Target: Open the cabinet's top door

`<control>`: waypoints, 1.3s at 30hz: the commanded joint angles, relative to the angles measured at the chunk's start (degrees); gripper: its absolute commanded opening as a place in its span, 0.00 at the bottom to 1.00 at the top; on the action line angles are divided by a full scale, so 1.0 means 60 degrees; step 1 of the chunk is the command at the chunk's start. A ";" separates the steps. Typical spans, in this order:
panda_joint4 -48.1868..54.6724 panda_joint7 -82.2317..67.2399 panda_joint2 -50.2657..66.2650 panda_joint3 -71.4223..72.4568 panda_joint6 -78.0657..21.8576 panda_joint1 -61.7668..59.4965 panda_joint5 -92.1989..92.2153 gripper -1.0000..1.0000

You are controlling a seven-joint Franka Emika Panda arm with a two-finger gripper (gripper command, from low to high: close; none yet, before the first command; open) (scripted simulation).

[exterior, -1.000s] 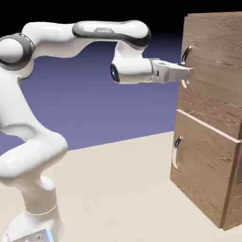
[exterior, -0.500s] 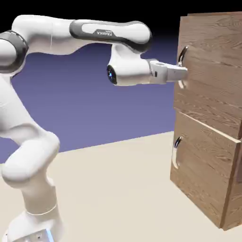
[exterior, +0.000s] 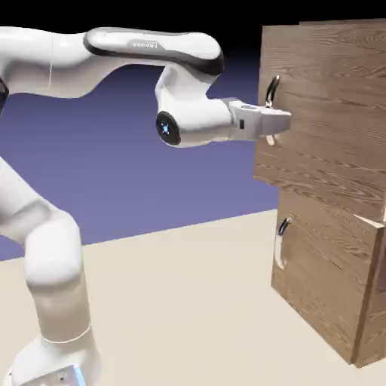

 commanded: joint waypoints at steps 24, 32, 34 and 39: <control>-0.1507 0.4681 -0.2374 -0.5503 -0.6879 0.0510 -0.9496 0.00; 0.0059 0.4808 -0.1490 -0.7988 -1.0201 0.1275 -1.1404 0.00; 0.0600 0.4786 -0.1183 -0.8673 -1.1028 0.1670 -1.1757 0.00; 0.2005 0.4708 -0.0469 -1.0403 -1.2866 0.2941 -1.2399 0.00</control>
